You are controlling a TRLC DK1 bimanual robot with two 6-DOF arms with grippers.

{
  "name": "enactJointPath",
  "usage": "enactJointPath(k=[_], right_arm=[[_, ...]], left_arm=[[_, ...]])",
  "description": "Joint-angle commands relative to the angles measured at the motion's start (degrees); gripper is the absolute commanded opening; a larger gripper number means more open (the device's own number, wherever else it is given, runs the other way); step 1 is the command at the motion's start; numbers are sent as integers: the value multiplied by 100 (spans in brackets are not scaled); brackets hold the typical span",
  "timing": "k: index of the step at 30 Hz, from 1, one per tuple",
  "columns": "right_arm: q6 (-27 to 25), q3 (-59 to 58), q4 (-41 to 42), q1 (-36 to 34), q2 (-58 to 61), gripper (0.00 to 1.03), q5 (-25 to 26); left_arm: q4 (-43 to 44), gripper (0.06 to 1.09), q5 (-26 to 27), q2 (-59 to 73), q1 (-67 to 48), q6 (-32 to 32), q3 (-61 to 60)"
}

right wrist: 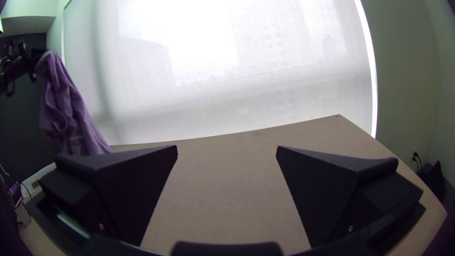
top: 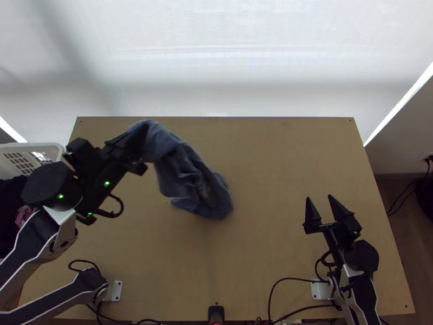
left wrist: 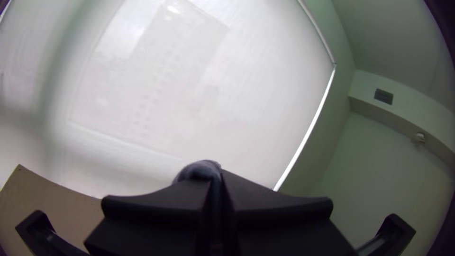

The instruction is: Fold the t-shirt

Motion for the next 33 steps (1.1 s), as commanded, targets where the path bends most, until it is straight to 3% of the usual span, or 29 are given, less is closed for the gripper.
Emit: enactJointPath(k=[1, 3, 8, 14, 19, 25, 33], right_arm=[[123, -25, -91, 40, 29, 98, -66], [123, -25, -91, 40, 29, 98, -66], [123, -25, -91, 40, 29, 98, -66], [123, -25, -91, 40, 29, 98, -66], [123, -25, -91, 40, 29, 98, -66], [123, -25, -91, 40, 29, 98, -66], [123, -25, -91, 40, 29, 98, -66]], left_arm=[[-35, 9, 702, -540, 1088, -35, -679], [-282, 9, 1106, -724, 1791, -26, -1022], [-607, 9, 2759, -927, 3655, 159, -1804], [-756, 9, 3769, -918, 5079, 633, -2630], [-783, 9, 3919, -531, 5773, 923, -2999], [-703, 9, 3936, 849, 6634, 1222, -2516], [-765, 9, 3945, 1868, 6959, 1934, -2516]])
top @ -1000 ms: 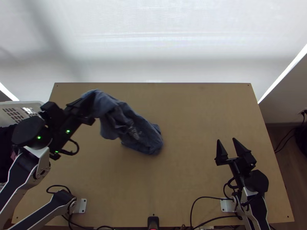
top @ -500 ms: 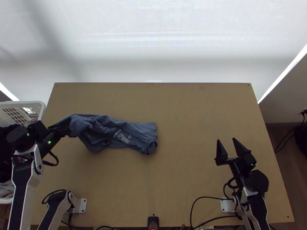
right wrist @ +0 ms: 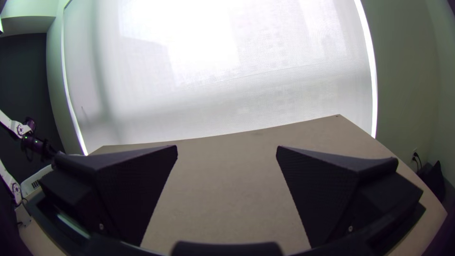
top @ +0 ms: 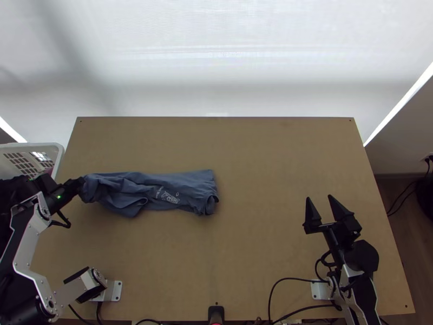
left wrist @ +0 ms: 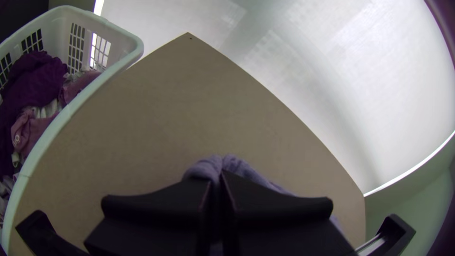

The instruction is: Fold the t-shirt

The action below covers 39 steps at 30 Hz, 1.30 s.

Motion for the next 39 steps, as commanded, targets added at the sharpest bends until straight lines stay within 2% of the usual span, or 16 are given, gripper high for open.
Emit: enactJointPath(k=[1, 4, 5, 8, 11, 15, 16, 22, 27, 34, 39], right_arm=[[123, -25, -91, 40, 29, 98, -66], [123, -25, -91, 40, 29, 98, -66], [123, -25, -91, 40, 29, 98, -66], [123, -25, -91, 40, 29, 98, -66], [123, -25, -91, 40, 29, 98, -66], [123, -25, -91, 40, 29, 98, -66], [123, -25, -91, 40, 29, 98, -66], [123, -25, -91, 40, 29, 98, -66], [123, -25, -91, 40, 29, 98, -66], [123, -25, -91, 40, 29, 98, -66], [123, -25, -91, 40, 29, 98, -66]], left_arm=[[20, 9, 46, 192, 75, 407, -31], [-244, 10, 46, 192, 162, 670, -101], [-358, 15, 46, 174, 198, 705, -101], [-824, 46, 46, 60, 259, 1004, -49], [-1193, 64, 46, -116, 286, 1145, -49], [-1844, 96, 37, -239, 233, 1312, 162], [-1923, 99, 2, -291, 250, 1303, 224], [-2485, 102, -385, -599, 593, 1233, 760], [-3259, 102, -402, -494, 927, 1180, 1437], [-4445, 102, -420, -300, 962, 767, 2193], [-4955, 102, -455, -423, 971, 565, 2395]])
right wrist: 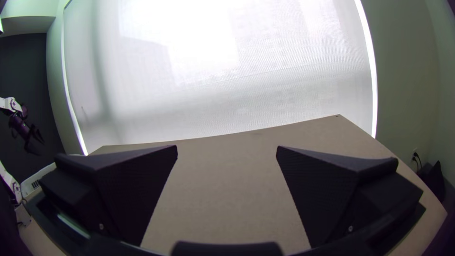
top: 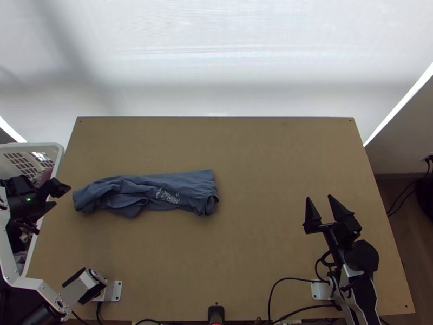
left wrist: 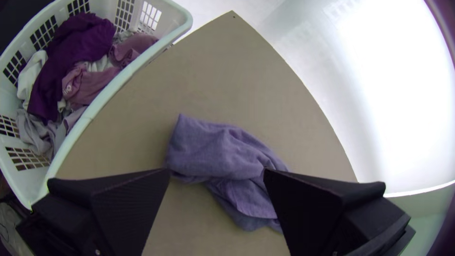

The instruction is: Fold the t-shirt

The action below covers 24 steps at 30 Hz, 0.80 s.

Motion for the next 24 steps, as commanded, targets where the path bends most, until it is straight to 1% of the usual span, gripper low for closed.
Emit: enactJointPath(k=[1, 5, 7, 8, 10, 11, 13, 16, 18, 20, 22, 24], right_arm=[[123, -25, -91, 40, 29, 98, -66], [123, -25, -91, 40, 29, 98, -66], [131, -25, -91, 145, 29, 98, -66], [105, -25, -100, 215, 29, 98, -30], [-18, -16, -144, 154, 29, 98, 163], [-27, -16, -144, 110, 29, 98, 172], [-27, -16, -135, 84, 21, 98, 172], [114, -16, -144, 233, 21, 98, 172], [35, 19, -170, 286, 38, 98, 172], [-106, 63, -179, 479, 109, 98, 163], [-115, 283, -311, 620, 311, 98, 110], [-106, 731, -460, 883, 952, 98, 57]], left_arm=[[-368, 102, -62, -56, 36, -161, 290], [-702, 102, -123, -153, 62, -187, 572], [-781, 102, -132, -241, 123, -170, 607], [-807, 102, -150, -285, 150, -170, 598], [-860, 102, -203, -329, 167, -170, 580], [-869, 102, -220, -364, 176, -170, 572], [-878, 102, -229, -434, 185, -170, 528], [-886, 102, -229, -548, 176, -196, 484], [-886, 102, -229, -610, 176, -196, 440], [-860, 102, -229, -619, 159, -222, 378], [-816, 102, -220, -636, 115, -284, 308], [-711, 102, -220, -715, 36, -398, 220]])
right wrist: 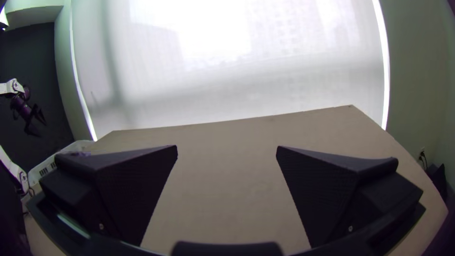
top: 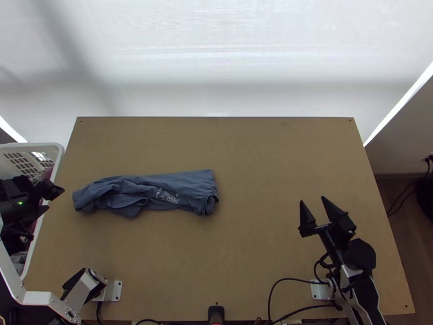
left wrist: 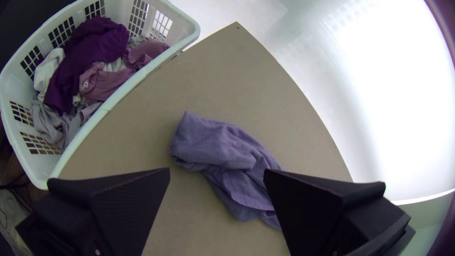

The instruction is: Fold the t-shirt

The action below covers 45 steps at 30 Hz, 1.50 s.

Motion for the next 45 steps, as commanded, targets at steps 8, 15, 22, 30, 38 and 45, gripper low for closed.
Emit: enactJointPath(k=[8, 15, 22, 30, 38, 45], right_arm=[[-137, 2360, -690, 777, 3701, 98, -696], [689, 4127, -1130, 1304, 5854, 98, -1135], [2157, 5753, -1314, 1541, 8130, 98, -1786], [3414, 7212, -1798, 1902, 9915, 97, -2225], [3800, 7730, -1727, 2042, 10758, 90, -2234], [3888, 7897, -1727, 2122, 11057, 51, -2225]], left_arm=[[384, 102, 36, -547, -368, -514, -549], [665, 102, 27, -986, -764, -883, -892], [674, 102, 10, -1241, -816, -848, -1024], [665, 102, -17, -1241, -808, -742, -953], [656, 102, -34, -1250, -808, -742, -944], [613, 102, -34, -1329, -816, -742, -927]])
